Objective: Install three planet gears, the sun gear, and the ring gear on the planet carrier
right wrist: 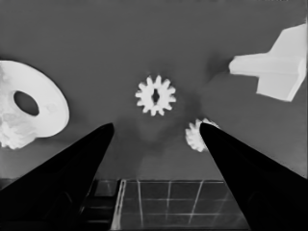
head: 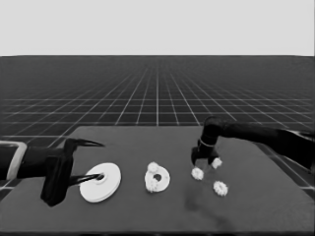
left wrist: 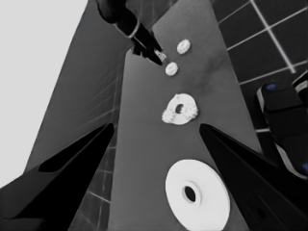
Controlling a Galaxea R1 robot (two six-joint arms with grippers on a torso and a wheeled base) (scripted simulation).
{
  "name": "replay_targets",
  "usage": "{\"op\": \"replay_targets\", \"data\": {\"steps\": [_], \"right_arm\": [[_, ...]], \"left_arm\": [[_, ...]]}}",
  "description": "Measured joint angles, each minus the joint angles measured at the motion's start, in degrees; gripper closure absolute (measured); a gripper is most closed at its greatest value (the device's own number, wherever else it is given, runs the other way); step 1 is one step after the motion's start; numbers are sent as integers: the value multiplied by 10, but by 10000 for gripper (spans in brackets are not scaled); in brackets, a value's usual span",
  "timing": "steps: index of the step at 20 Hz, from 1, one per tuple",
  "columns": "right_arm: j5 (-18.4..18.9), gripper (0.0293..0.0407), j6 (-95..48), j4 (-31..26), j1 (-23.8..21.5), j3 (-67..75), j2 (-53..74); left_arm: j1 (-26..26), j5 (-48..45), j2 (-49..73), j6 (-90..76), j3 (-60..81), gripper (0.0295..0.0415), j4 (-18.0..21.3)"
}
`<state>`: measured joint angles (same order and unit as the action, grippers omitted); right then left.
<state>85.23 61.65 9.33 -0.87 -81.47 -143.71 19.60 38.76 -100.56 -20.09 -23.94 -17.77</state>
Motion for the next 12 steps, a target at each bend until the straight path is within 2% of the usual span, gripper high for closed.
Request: {"op": "replay_targets", "data": {"steps": [2, 4, 5, 12], "right_arm": [[0, 315, 0, -2, 0, -12, -5], [-40, 315, -18, 60, 74, -58, -24], [-50, 315, -25, 72, 91, -74, -30], [-65, 315, -35, 86, 110, -99, -41]], "left_arm": [[0, 0, 0, 0, 0, 326, 0], [0, 0, 0, 0, 0, 326, 0], [0, 0, 0, 0, 0, 326, 0], [0, 0, 0, 0, 0, 326, 0]]}}
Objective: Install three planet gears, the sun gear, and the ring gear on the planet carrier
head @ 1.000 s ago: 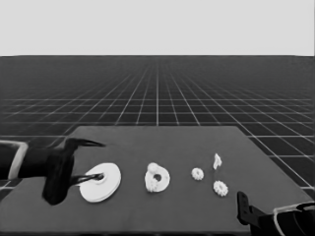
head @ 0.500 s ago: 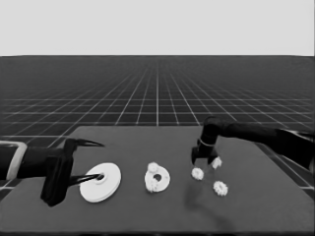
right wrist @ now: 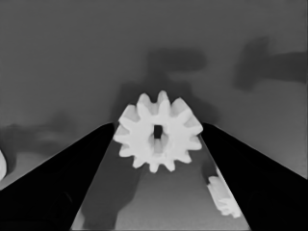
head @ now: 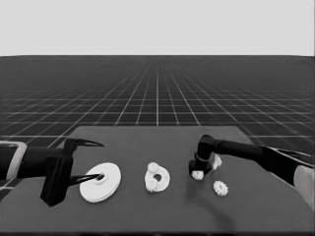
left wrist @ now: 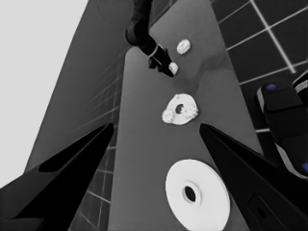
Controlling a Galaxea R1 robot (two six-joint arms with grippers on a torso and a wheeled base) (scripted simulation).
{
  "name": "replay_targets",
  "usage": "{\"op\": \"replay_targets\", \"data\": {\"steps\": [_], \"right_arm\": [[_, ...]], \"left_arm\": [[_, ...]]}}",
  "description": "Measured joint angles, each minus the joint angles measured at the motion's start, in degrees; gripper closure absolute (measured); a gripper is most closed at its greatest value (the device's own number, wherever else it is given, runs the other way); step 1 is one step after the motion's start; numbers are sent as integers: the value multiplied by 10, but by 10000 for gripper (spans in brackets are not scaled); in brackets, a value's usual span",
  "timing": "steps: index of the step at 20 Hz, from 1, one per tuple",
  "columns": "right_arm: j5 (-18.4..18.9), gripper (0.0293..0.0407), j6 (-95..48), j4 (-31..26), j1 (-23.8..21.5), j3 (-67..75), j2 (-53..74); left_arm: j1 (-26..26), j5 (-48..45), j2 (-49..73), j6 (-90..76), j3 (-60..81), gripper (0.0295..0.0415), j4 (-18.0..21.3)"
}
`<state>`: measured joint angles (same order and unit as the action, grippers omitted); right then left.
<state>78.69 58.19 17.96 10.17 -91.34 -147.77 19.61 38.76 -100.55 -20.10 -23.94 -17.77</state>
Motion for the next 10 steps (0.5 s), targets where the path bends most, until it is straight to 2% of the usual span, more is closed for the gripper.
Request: {"op": "replay_targets", "data": {"steps": [2, 10], "right_arm": [[0, 386, 0, 0, 0, 0, 0], [0, 388, 0, 0, 0, -1, 0]], "left_arm": [[0, 0, 0, 0, 0, 326, 0], [0, 0, 0, 0, 0, 326, 0]]}}
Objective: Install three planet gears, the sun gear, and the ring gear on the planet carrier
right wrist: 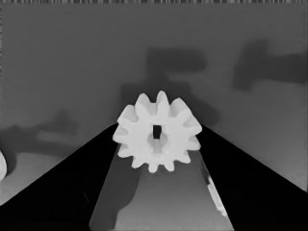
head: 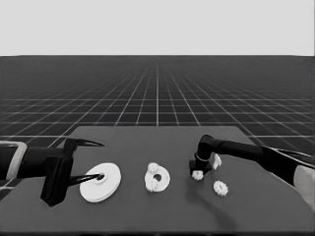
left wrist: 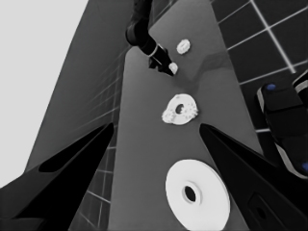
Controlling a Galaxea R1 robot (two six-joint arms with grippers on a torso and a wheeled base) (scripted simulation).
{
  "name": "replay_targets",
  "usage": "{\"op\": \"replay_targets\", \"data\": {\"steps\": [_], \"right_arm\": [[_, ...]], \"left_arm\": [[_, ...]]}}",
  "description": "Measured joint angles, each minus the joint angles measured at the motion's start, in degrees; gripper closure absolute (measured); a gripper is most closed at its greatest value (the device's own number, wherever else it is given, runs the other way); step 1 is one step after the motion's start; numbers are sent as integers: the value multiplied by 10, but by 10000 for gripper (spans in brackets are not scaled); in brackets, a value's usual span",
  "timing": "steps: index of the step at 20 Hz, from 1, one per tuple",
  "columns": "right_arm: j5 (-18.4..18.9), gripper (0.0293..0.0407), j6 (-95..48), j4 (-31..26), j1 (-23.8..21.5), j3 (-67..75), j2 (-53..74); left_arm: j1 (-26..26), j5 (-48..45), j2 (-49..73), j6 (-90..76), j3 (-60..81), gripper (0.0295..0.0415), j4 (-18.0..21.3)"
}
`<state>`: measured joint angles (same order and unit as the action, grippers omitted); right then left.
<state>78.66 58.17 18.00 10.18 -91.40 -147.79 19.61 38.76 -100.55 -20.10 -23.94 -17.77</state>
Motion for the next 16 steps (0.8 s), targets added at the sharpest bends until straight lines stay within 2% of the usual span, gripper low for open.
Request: {"op": "replay_targets", "data": {"steps": [2, 4, 10, 12, 16], "right_arm": [[47, 387, 29, -53, -67, 67, 27], [60, 387, 33, -77, -96, 78, 31], [66, 387, 34, -89, -109, 80, 32], [86, 387, 167, -78, -107, 80, -94], [91, 387, 196, -76, -106, 29, -183]], "left_arm": [[0, 0, 0, 0, 0, 326, 0], [0, 0, 0, 0, 0, 326, 0], [0, 0, 0, 0, 0, 326, 0], [0, 0, 0, 0, 0, 326, 0], [0, 0, 0, 0, 0, 326, 0]]}}
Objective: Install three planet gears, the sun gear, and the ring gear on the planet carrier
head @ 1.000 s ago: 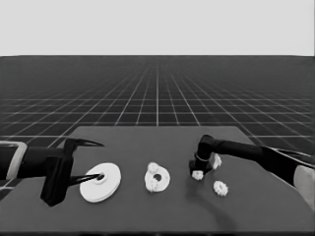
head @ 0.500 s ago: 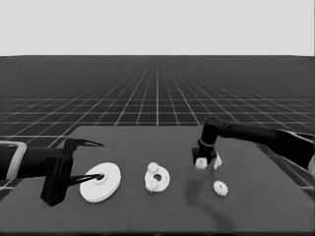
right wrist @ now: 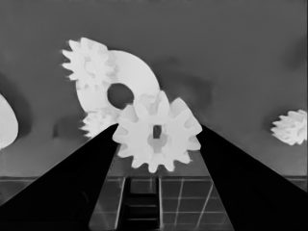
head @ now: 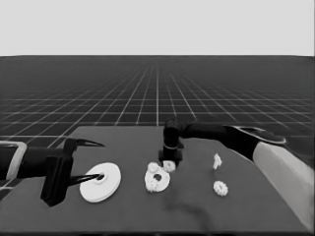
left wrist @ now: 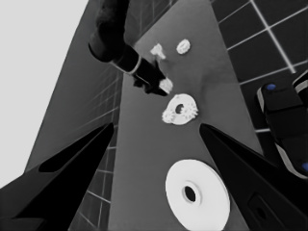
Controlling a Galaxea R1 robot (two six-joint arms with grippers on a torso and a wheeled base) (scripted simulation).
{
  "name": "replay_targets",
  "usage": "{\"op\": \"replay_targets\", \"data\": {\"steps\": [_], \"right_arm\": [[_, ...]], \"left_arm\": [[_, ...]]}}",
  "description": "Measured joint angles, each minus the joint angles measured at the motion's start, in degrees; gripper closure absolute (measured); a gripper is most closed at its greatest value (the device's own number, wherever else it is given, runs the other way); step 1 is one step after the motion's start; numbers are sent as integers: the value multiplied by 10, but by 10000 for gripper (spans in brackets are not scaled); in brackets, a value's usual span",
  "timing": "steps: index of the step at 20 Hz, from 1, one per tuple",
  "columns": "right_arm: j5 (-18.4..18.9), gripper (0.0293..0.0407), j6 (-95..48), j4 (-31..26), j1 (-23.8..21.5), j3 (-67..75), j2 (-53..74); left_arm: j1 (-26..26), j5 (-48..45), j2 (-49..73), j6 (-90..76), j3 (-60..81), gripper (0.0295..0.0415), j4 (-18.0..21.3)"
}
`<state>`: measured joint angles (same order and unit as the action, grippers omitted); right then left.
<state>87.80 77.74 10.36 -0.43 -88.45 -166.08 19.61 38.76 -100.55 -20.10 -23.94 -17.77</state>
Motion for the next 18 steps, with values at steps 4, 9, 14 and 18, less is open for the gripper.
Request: {"op": "replay_targets", "data": {"steps": [4, 9, 14, 18], "right_arm": [[0, 387, 1, 0, 0, -9, -9], [-28, 387, -30, 78, 83, -63, -25], [-31, 387, -33, 84, 88, -68, -26], [-31, 316, -33, 84, 89, -69, -27]], "left_arm": [[0, 0, 0, 0, 0, 326, 0], [0, 0, 0, 0, 0, 326, 0], [0, 0, 0, 0, 0, 326, 0], [0, 0, 0, 0, 0, 326, 0]]}}
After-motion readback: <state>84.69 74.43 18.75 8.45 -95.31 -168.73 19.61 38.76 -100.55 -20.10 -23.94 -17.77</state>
